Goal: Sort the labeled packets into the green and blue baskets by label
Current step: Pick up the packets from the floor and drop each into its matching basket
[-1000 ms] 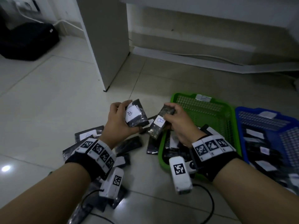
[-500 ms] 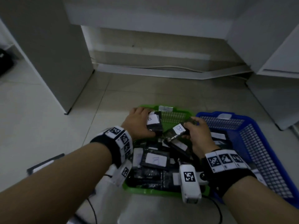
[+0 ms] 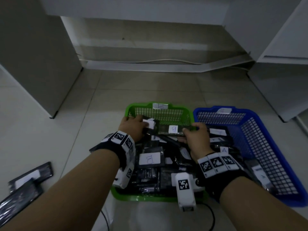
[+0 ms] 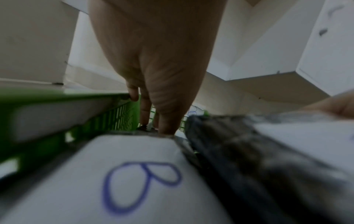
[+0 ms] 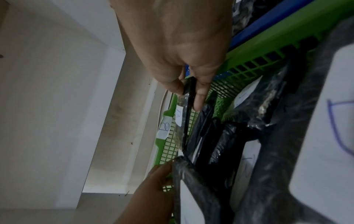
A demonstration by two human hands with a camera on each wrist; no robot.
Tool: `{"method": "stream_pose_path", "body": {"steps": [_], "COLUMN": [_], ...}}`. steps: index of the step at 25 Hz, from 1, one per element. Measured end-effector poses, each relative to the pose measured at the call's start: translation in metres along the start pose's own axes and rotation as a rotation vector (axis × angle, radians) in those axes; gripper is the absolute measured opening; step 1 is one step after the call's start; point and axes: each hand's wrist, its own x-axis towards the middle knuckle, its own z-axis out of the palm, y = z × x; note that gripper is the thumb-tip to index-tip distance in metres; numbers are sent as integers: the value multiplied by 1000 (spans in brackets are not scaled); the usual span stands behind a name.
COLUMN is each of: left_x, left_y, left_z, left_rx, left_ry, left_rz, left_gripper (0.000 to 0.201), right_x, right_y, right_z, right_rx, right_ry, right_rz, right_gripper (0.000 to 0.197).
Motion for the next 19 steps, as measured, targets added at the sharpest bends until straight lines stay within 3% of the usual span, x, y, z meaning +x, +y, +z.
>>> {"method": "stream_pose_path", "body": {"steps": [4, 6, 8, 10, 12, 17, 19], "left_x": [-10, -21, -39, -63, -86, -135, -155], "left_y": [-14, -24, -39, -60, -81, -112, -116], "left_z": [3, -2, -5, 1, 14, 53, 75], "left_rx": [-72, -326, -526, -637, -675, -584, -515], "left_ry": [-111, -15, 174, 311, 342, 121, 19], "left_rz": [122, 117, 48, -53, -149, -292, -334], "left_gripper": [46, 40, 34, 29, 26, 19, 36], "right_x": [-1, -3, -6, -13, -24, -70, -98], "right_y": [-2, -4, -5, -8, -10, -18, -22], "right_z": [14, 22, 30, 39, 53, 94, 111], "right_rx": [3, -38, -218, -396, -501, -595, -639], "right_ry": [-26, -60, -92, -145, -195, -313, -409], "right_rz": [-30, -38, -103, -177, -259, -513, -579], "right_gripper": [27, 30, 38, 38, 31, 30, 29]}}
